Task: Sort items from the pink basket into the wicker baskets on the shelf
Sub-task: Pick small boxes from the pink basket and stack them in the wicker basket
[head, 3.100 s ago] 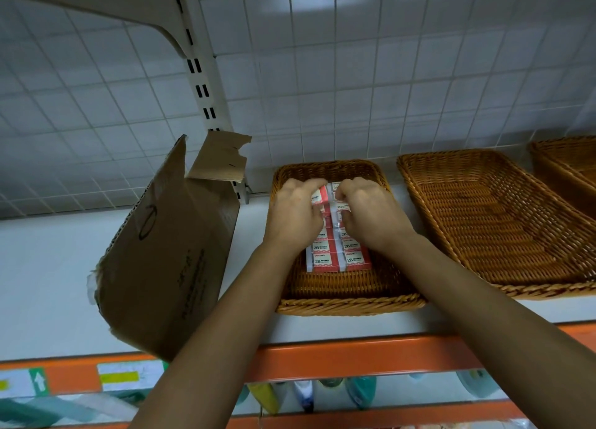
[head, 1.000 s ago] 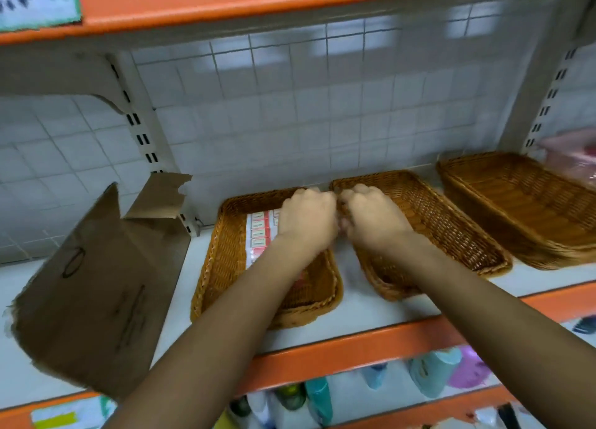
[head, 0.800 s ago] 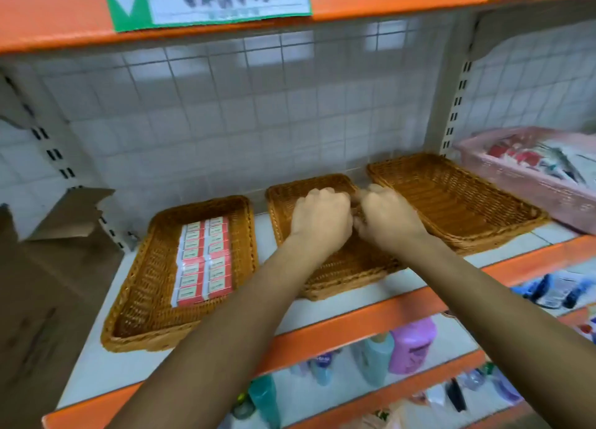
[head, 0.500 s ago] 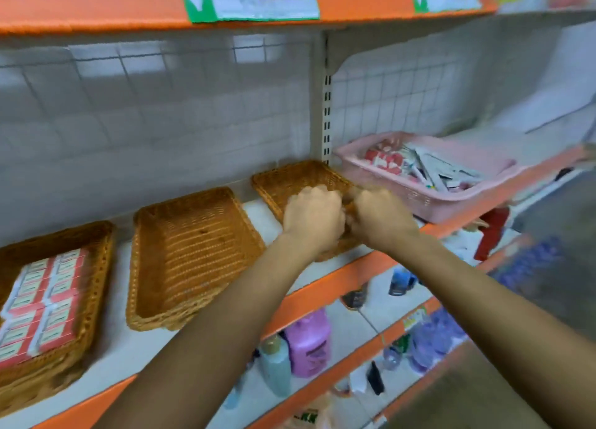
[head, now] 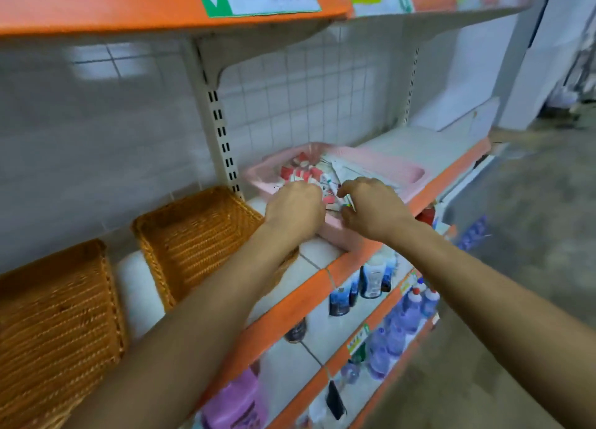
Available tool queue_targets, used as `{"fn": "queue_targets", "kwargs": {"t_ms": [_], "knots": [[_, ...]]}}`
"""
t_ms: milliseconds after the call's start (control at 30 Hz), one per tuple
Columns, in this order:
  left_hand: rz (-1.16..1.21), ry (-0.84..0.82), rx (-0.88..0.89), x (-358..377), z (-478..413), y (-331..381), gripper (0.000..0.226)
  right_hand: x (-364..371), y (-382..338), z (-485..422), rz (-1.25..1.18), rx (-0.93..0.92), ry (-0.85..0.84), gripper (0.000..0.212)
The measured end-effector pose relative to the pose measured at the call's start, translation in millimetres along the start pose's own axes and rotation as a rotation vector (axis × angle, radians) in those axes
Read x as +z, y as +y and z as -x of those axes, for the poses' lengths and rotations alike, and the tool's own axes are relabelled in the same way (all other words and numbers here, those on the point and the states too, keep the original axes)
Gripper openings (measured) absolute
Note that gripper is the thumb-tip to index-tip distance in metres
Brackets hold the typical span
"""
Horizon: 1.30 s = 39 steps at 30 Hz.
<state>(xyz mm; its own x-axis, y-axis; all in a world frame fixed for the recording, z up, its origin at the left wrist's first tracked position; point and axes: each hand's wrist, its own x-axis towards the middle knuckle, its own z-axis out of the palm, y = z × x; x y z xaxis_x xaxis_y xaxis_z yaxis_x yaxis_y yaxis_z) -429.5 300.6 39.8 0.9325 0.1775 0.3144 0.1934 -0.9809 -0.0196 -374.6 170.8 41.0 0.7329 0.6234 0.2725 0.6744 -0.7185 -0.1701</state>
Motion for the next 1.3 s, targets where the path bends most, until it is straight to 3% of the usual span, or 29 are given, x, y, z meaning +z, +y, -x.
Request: {"fn": "queue_targets", "kwargs": {"t_ms": [167,267,400,533,733,833,900,967,1033,1100,1300], "knots": [[-0.004,-0.064,-0.023,24.5,-56.3,-14.4,0.025,12.9,21.3,-55.4,0.052,-0.015,-0.087,0.027],[-0.008,-0.148,-0.012,42.1,-85.6,-27.4,0.020,22.0,28.0,-89.8,0.073,-0.063,-0.199,0.010],[-0.003,-0.221,0.027,59.2,-119.5,-39.0,0.015,29.8,32.0,-123.9,0.084,-0.173,-0.390,0.032],[0.032,-0.297,0.059,70.5,-139.4,-40.4,0.021,40.2,34.5,-145.4,0.094,-0.247,-0.567,0.023],[0.033,-0.360,0.037,84.3,-149.6,-40.8,0.024,43.4,35.3,-159.5,0.100,-0.315,-0.678,0.021],[0.053,-0.369,-0.010,84.4,-148.8,-37.5,0.023,50.9,34.8,-160.8,0.156,-0.360,-0.655,0.011],[0.085,-0.391,-0.033,82.3,-147.6,-37.4,0.022,54.4,35.4,-160.4,0.164,-0.380,-0.644,0.032],[0.107,-0.379,-0.073,79.0,-145.8,-38.2,0.019,54.3,37.4,-160.2,0.136,-0.387,-0.644,0.037],[0.123,-0.329,-0.110,75.2,-143.3,-37.1,0.017,51.7,40.2,-157.3,0.090,-0.375,-0.647,0.031],[0.122,-0.277,-0.127,71.9,-139.7,-33.4,0.016,48.0,44.1,-154.1,0.026,-0.366,-0.639,0.012],[0.147,-0.103,-0.209,47.4,-116.8,-26.7,0.026,28.4,48.2,-147.2,-0.186,-0.308,-0.432,0.016]]}}
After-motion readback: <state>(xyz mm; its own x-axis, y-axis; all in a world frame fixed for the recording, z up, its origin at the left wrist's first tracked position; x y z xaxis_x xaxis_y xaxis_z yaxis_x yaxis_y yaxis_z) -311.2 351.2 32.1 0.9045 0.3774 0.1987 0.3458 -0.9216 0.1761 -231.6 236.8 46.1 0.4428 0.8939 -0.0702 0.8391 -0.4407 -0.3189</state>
